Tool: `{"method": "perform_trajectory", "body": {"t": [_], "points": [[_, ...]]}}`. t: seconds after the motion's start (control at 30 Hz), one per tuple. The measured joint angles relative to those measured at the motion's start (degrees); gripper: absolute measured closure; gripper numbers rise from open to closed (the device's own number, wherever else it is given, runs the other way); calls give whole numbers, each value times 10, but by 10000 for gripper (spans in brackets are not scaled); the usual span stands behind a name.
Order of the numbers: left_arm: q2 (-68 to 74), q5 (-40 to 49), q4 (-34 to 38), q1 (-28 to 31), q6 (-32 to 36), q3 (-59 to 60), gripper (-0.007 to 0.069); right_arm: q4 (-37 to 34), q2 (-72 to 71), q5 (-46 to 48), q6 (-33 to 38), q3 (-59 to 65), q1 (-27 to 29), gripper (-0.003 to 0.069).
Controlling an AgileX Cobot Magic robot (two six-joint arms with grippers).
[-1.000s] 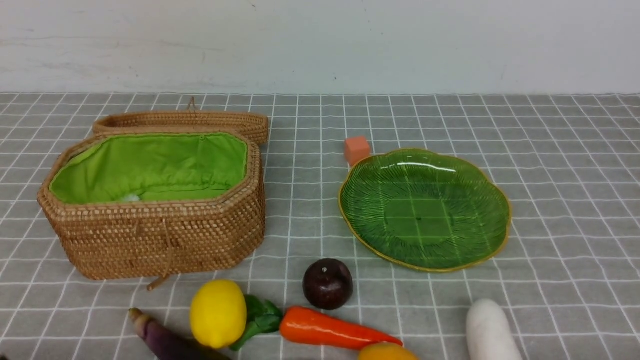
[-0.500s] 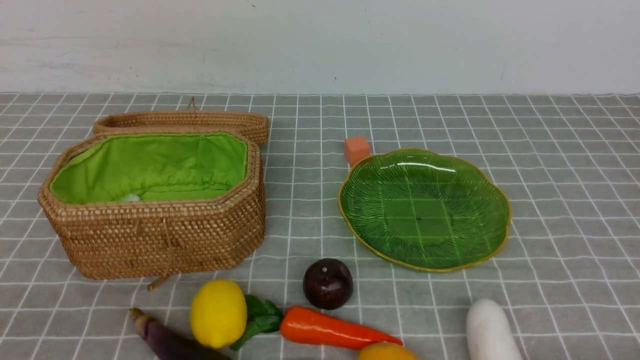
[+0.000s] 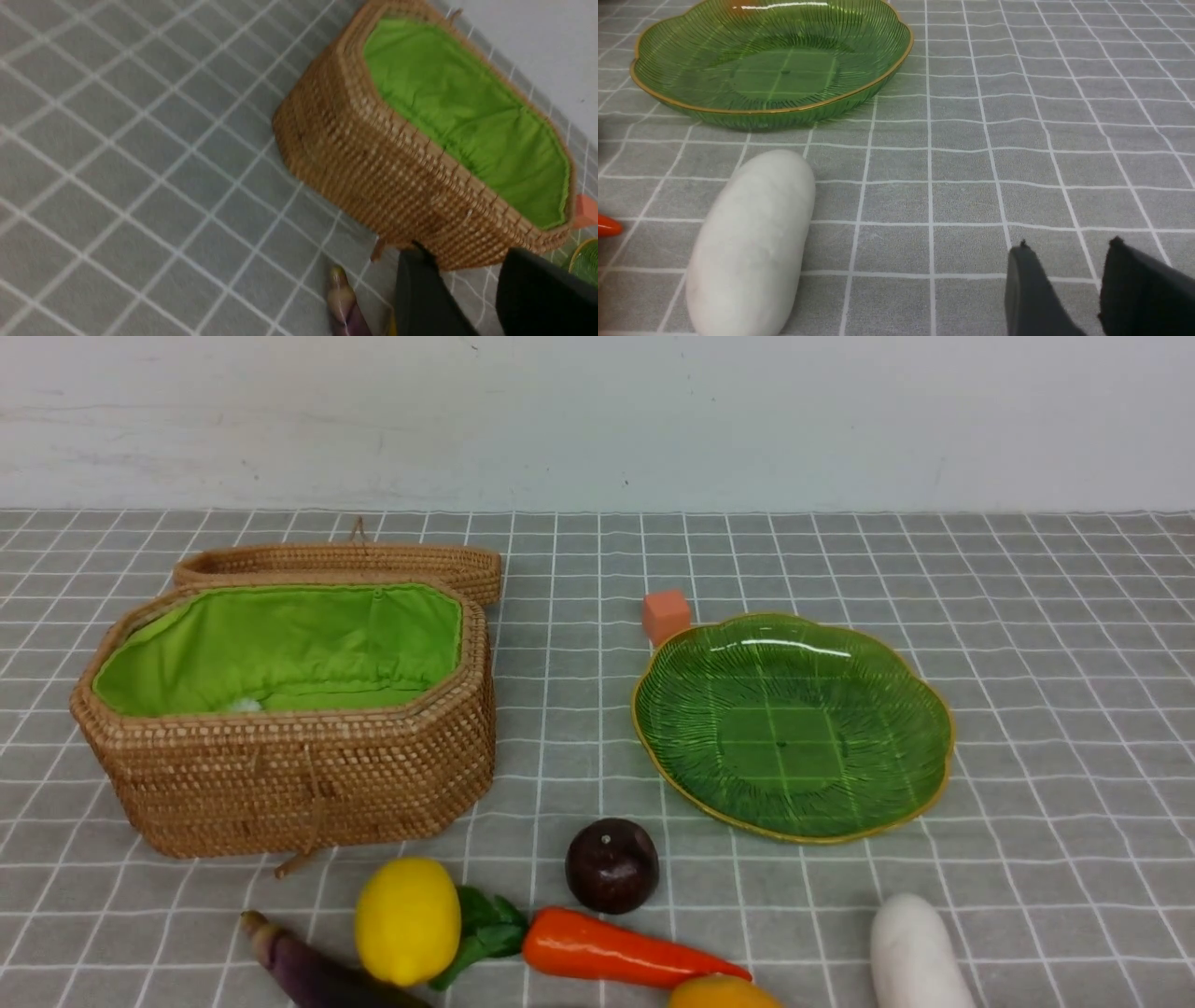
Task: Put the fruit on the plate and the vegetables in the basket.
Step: Use the left arm to grab an eggplant and put it into the left basket
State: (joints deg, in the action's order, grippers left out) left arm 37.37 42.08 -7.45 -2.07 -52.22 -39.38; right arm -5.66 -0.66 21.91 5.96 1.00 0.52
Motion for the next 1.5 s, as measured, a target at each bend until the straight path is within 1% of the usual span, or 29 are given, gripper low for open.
{"method": "perform_trajectory", "body": {"t": [0.07, 0.17, 0.27, 0.37, 0.53, 0.57, 0.6, 0.7, 0.73, 0.77, 0.8, 0.87, 0.93, 1.0, 1.1, 1.17, 1.2, 1.23, 1.27, 1.43, 1.5], "points": [[28, 0, 26, 0, -10, 0, 386, 0, 0, 0, 0, 0, 0, 417], [105, 0, 88, 0, -12, -1, 375, 0, 0, 0, 0, 0, 0, 417], [164, 0, 133, 0, 5, -1, 340, 0, 0, 0, 0, 0, 0, 417], [222, -1, 180, 0, 38, -1, 281, 0, 0, 0, 0, 0, 0, 417], [326, -29, 292, 0, 145, -1, 125, 0, 0, 0, 0, 0, 0, 417], [351, -42, 322, 0, 179, -1, 84, 0, 0, 0, 0, 0, 0, 417], [357, -44, 326, 0, 183, -1, 80, 0, 0, 0, 0, 0, 0, 417], [398, -69, 377, 0, 238, -5, 48, 0, 0, 0, 0, 0, 0, 417], [429, -86, 408, 0, 272, -6, 45, 0, 0, 0, 0, 0, 0, 417], [432, -87, 411, 0, 275, -6, 45, 0, 0, 0, 0, 0, 0, 417], [463, -93, 433, 0, 305, -6, 51, 0, 0, 0, 0, 0, 0, 417], [480, -94, 442, 0, 318, -6, 57, 0, 0, 0, 0, 0, 0, 417], [520, -92, 452, 0, 343, -7, 83, 0, 0, 0, 0, 0, 0, 417], [543, -90, 453, 0, 350, -7, 111, 0, 0, 0, 0, 0, 0, 417], [550, -86, 454, 0, 353, -11, 167, 0, 0, 0, 0, 0, 0, 417], [550, -87, 454, 0, 353, -11, 219, 0, 0, 0, 0, 0, 0, 417], [550, -88, 454, 0, 354, -11, 263, 0, 0, 0, 0, 0, 0, 417], [550, -88, 454, 0, 354, -11, 270, 0, 0, 0, 0, 0, 0, 417], [548, -87, 455, 0, 356, -11, 310, 0, 0, 0, 0, 0, 0, 417], [515, -70, 454, 0, 355, -11, 309, 0, 0, 0, 0, 0, 0, 417], [481, -46, 451, 0, 355, -13, 309, 0, 0, 0, 0, 0, 0, 417]]}}
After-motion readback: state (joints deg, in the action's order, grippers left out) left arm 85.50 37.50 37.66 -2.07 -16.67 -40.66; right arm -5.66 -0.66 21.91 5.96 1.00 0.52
